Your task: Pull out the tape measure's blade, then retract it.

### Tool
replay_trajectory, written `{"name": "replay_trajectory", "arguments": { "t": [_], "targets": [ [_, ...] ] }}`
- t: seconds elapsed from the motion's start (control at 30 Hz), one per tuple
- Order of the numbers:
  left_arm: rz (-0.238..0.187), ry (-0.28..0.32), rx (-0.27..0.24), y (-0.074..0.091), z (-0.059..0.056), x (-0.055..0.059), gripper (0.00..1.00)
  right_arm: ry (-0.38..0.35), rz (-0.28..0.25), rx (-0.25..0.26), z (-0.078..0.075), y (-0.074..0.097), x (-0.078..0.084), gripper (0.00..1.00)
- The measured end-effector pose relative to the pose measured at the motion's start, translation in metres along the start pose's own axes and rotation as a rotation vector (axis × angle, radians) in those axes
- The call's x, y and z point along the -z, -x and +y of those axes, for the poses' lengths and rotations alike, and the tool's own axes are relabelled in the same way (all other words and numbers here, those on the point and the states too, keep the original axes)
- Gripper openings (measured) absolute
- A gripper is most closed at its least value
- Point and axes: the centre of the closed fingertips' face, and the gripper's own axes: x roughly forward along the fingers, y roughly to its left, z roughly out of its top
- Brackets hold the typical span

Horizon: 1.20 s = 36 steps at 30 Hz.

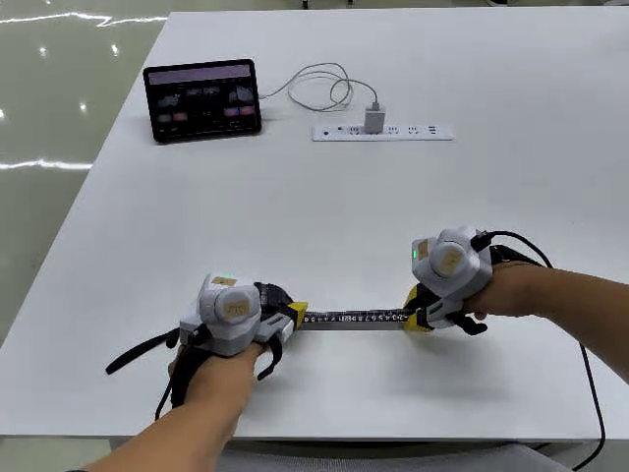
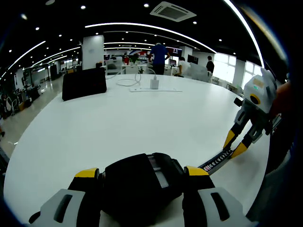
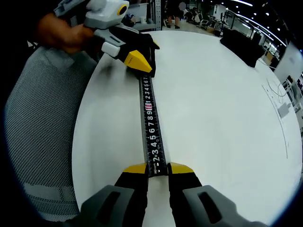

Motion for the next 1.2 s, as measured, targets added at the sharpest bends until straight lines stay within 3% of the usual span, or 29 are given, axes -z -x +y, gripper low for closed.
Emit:
{"name": "replay_trajectory", "arguments": {
  "t": [1.2],
  "targets": [
    [-0.009,0.002,0.009,0.001,0.0,-0.001,0.66,-0.033,-0.059,0.009,0.002,-0.013,-0.025,0.12]
  ]
}}
